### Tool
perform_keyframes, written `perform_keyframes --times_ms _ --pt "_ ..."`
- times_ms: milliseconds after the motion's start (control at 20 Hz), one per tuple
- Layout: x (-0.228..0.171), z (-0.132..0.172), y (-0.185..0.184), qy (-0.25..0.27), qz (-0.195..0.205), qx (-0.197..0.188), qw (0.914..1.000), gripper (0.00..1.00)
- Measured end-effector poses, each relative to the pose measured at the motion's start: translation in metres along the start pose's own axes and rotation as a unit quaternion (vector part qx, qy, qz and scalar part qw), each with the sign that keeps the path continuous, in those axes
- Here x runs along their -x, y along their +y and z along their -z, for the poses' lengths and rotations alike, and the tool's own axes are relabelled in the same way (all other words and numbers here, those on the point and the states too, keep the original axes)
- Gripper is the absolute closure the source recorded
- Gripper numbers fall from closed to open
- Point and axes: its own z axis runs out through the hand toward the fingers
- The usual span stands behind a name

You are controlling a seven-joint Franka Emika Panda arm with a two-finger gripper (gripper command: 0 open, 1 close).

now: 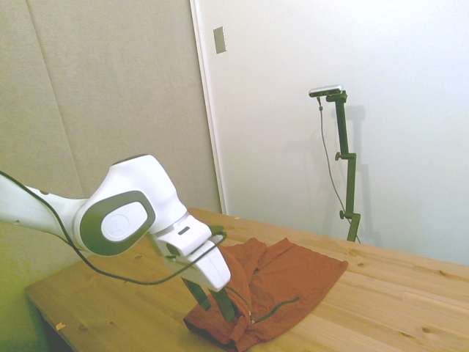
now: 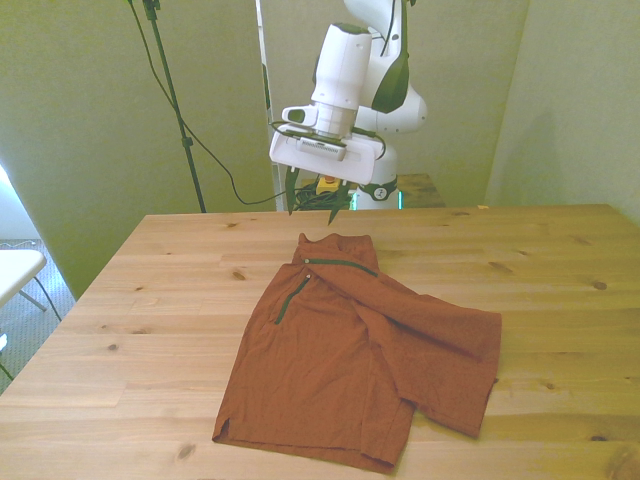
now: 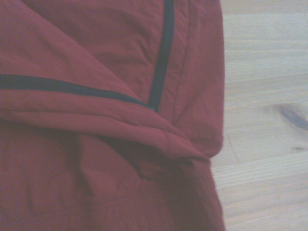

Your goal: Fold the shorts

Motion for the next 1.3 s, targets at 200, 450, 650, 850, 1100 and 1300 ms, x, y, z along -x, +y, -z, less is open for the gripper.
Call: perform_keyframes --times_ms 200,450,650,850,1100,1300 --pt "0.014 0.015 -0.062 0.019 0.058 -0.021 0.9979 0.00" --pt "0.079 0.000 -0.150 0.091 0.161 -0.014 0.9826 0.00" --pt "0.131 -0.020 -0.200 0.135 0.219 -0.015 0.9663 0.00" --pt "0.150 -0.029 -0.250 0.167 0.252 -0.040 0.9524 0.00" --pt "0.171 -0.040 -0.293 0.162 0.273 -0.065 0.9461 0.00" --pt "0.173 -0.052 -0.310 0.167 0.287 -0.067 0.9410 0.00"
